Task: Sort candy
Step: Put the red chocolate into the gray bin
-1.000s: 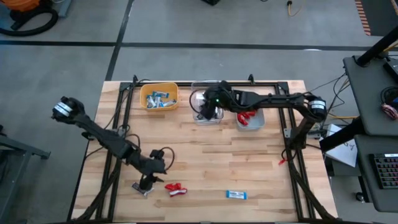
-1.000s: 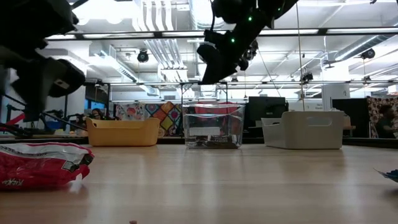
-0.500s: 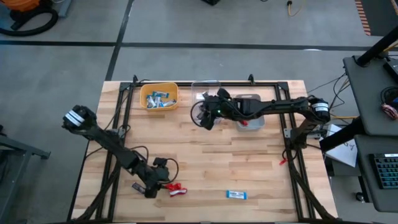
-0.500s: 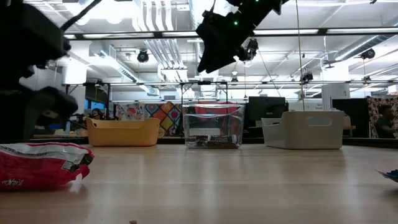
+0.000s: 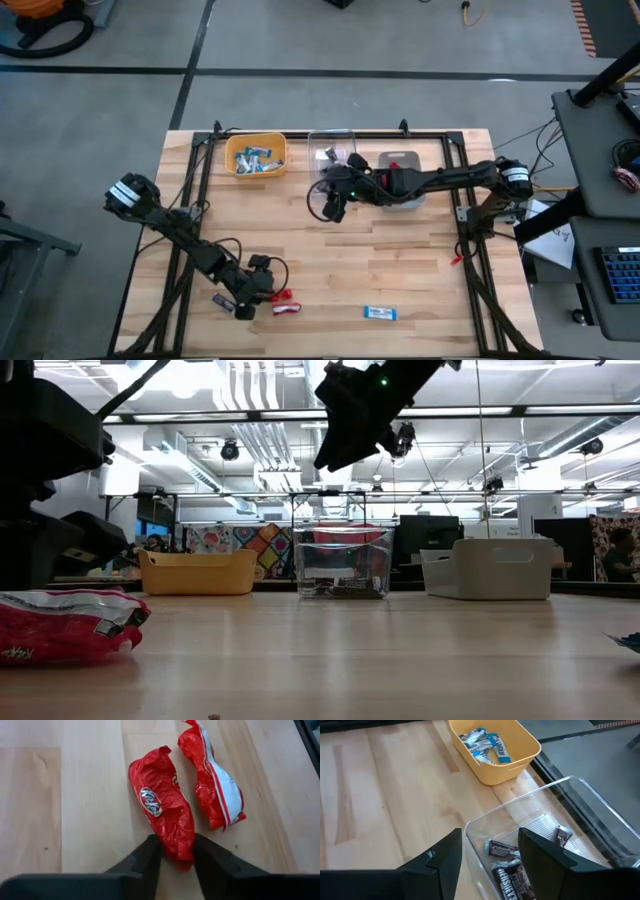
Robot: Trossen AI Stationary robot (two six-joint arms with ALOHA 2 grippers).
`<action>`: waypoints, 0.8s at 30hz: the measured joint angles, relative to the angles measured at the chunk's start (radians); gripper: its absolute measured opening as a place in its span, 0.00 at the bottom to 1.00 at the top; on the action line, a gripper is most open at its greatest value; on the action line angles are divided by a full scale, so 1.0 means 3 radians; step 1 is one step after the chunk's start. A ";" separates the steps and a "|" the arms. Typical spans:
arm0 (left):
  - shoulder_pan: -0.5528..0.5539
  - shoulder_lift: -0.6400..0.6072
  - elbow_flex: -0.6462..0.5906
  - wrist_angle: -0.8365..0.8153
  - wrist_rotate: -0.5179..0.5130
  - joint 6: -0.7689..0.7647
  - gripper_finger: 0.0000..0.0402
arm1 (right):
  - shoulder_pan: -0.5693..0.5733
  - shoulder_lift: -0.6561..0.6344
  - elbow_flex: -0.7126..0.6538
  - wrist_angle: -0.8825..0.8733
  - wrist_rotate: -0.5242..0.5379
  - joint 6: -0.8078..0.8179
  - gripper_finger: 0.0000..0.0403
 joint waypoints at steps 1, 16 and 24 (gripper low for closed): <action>0.0000 -0.0001 0.0000 -0.0003 -0.0006 0.0001 0.20 | 0.0014 0.0000 0.0000 -0.0005 0.0000 0.0000 0.46; 0.0141 -0.0562 -0.0009 -0.0035 -0.0240 0.0694 0.03 | 0.0659 0.0016 -0.0122 0.0138 -0.0616 -0.0317 0.46; 0.0417 -0.1174 -0.0008 0.0233 -0.0250 0.1552 0.02 | 0.0995 0.0031 -0.0675 0.1739 -0.0796 -0.0767 0.46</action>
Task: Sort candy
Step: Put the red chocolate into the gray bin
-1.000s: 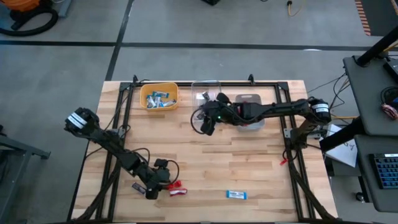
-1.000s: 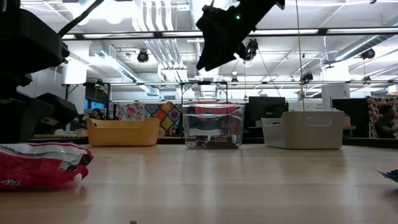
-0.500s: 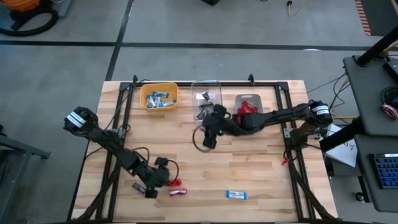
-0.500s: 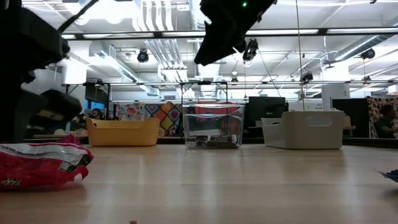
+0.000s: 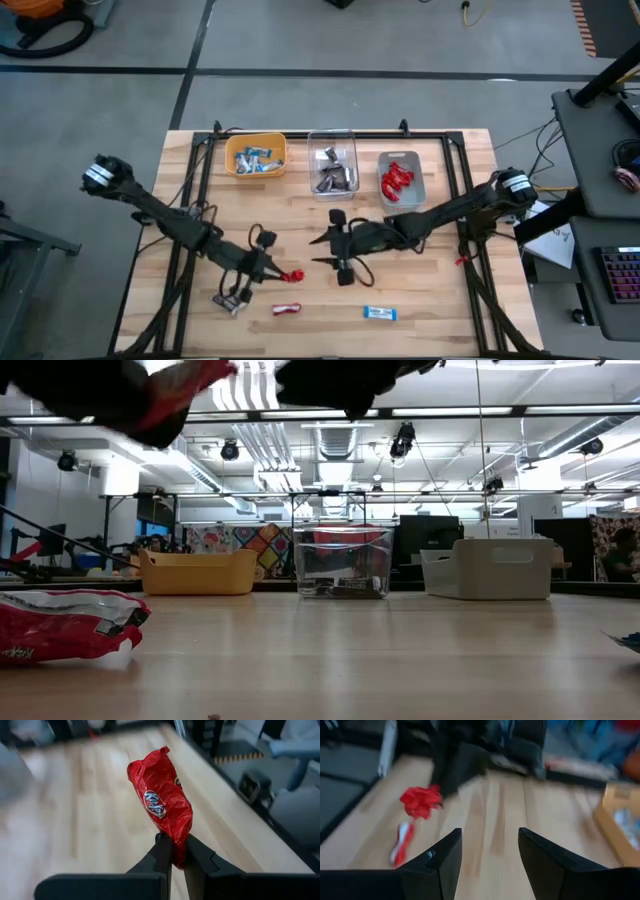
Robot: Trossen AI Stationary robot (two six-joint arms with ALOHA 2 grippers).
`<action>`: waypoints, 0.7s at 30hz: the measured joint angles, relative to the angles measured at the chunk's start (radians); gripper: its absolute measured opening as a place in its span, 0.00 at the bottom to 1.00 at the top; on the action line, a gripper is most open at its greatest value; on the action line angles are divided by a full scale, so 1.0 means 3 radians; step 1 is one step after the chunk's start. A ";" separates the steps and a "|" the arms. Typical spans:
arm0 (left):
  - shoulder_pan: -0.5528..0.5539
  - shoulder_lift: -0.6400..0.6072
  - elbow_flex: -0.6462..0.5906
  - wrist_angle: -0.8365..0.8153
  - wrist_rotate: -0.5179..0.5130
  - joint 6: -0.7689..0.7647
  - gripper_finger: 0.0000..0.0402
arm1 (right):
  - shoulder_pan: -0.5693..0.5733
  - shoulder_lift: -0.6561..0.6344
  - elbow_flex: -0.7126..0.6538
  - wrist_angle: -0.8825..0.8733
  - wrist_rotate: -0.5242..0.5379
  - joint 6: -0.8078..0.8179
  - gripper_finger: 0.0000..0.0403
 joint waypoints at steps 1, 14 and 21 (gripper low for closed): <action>0.0036 -0.0032 0.0000 0.0085 -0.0001 0.0107 0.02 | 0.0018 0.0015 -0.0089 0.0275 0.0003 -0.0064 0.46; 0.0381 0.0073 0.0000 0.0443 -0.0001 0.0525 0.02 | 0.0080 0.0315 -0.0699 0.2488 -0.0370 -0.0408 0.46; 0.0455 0.0184 0.0001 0.0599 0.0003 0.0573 0.02 | 0.0078 0.0513 -0.0571 0.2525 -0.0231 -0.0421 0.46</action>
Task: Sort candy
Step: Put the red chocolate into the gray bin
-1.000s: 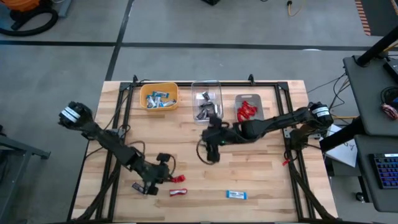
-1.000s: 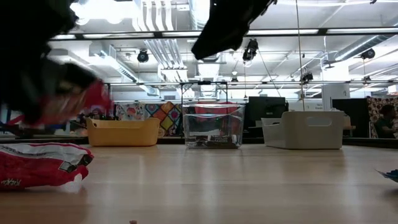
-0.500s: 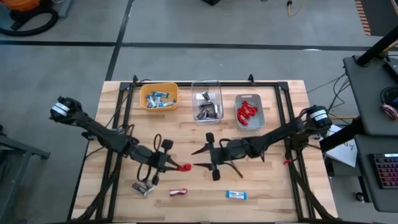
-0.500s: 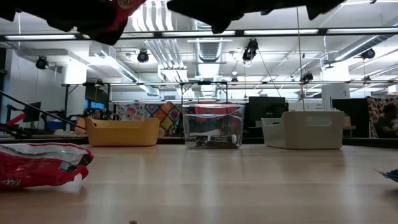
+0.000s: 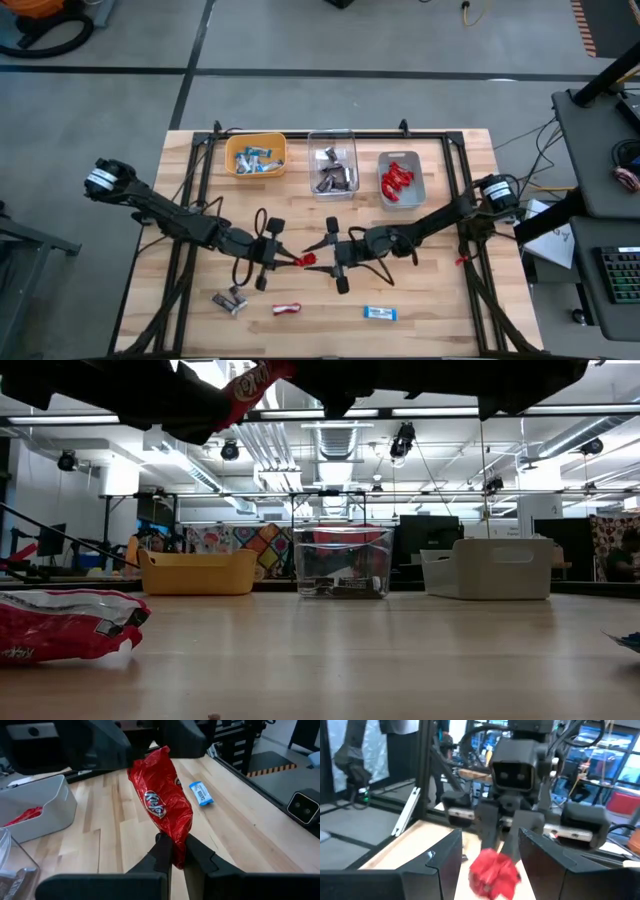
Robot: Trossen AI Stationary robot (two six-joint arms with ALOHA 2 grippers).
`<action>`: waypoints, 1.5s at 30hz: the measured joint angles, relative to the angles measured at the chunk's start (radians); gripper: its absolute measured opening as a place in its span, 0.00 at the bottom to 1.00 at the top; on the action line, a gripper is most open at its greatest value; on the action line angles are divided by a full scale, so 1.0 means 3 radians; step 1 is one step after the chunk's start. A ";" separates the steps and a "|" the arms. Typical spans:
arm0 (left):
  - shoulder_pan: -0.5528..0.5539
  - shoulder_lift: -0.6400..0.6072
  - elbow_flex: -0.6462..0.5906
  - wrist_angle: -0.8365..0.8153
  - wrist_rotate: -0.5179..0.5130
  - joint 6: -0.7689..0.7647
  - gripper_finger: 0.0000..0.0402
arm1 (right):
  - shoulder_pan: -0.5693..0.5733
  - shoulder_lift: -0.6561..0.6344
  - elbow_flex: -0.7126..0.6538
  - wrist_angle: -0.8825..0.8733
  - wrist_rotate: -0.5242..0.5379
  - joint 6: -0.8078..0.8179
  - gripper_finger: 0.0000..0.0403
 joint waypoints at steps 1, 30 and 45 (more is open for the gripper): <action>0.0000 0.0007 0.0000 0.0001 0.0000 0.0000 0.02 | -0.0006 0.0013 0.0010 0.0013 0.0028 -0.0015 0.46; -0.0001 0.0008 0.0000 0.0047 0.0000 -0.0187 0.11 | -0.0023 0.0024 -0.0001 -0.0045 0.0060 -0.0031 0.06; 0.0030 -0.0084 0.0001 -0.0618 -0.0128 -0.0463 0.26 | -0.0217 -0.0283 0.0123 -0.1240 0.0104 0.0405 0.06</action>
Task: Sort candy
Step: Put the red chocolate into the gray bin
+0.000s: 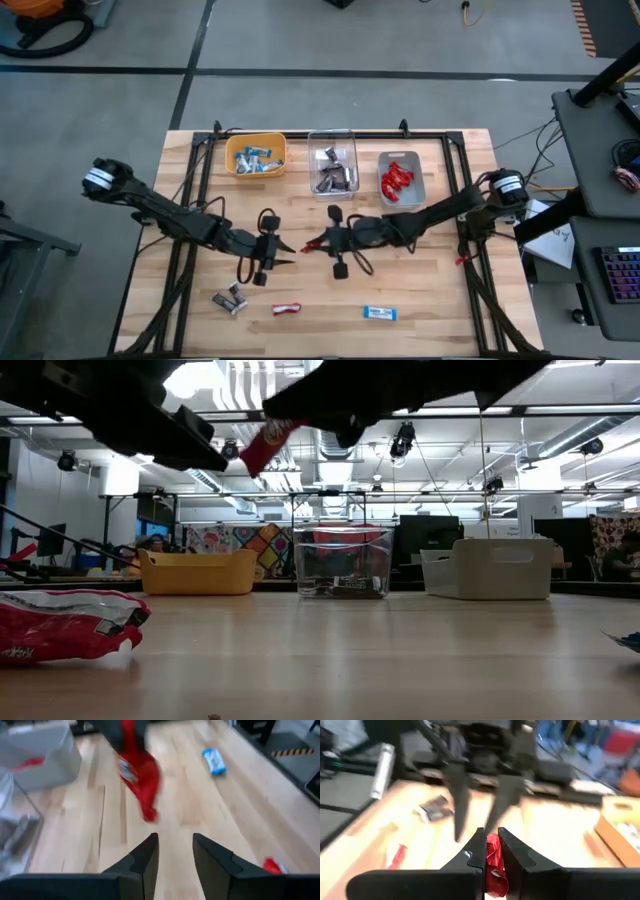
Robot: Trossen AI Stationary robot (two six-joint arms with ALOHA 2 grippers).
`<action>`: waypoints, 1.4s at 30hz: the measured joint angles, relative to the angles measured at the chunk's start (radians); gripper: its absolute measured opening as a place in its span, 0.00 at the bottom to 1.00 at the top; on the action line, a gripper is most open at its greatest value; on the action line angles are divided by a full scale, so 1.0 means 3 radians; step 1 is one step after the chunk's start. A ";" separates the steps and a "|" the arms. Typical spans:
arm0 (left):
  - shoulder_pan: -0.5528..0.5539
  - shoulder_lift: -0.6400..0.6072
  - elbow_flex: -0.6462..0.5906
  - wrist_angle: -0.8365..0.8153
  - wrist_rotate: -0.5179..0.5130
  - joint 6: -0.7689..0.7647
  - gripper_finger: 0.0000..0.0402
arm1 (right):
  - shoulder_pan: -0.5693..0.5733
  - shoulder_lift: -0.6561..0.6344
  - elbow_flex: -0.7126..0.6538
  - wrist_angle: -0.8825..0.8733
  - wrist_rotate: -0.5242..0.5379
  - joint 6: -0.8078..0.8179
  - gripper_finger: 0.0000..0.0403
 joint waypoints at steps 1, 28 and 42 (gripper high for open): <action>0.0002 -0.0018 0.0000 -0.0068 0.0000 -0.0028 0.26 | -0.0023 -0.0027 0.0051 -0.0178 0.0060 0.0031 0.06; 0.0003 -0.0320 0.0000 -0.1038 -0.0136 -0.0421 0.26 | -0.1785 -0.0300 0.1086 -0.5634 0.1335 0.2109 0.07; 0.0003 -0.0316 0.0000 -0.1242 -0.0139 -0.0617 0.26 | -0.2067 -0.0298 0.0828 -0.5329 0.1329 0.2052 0.15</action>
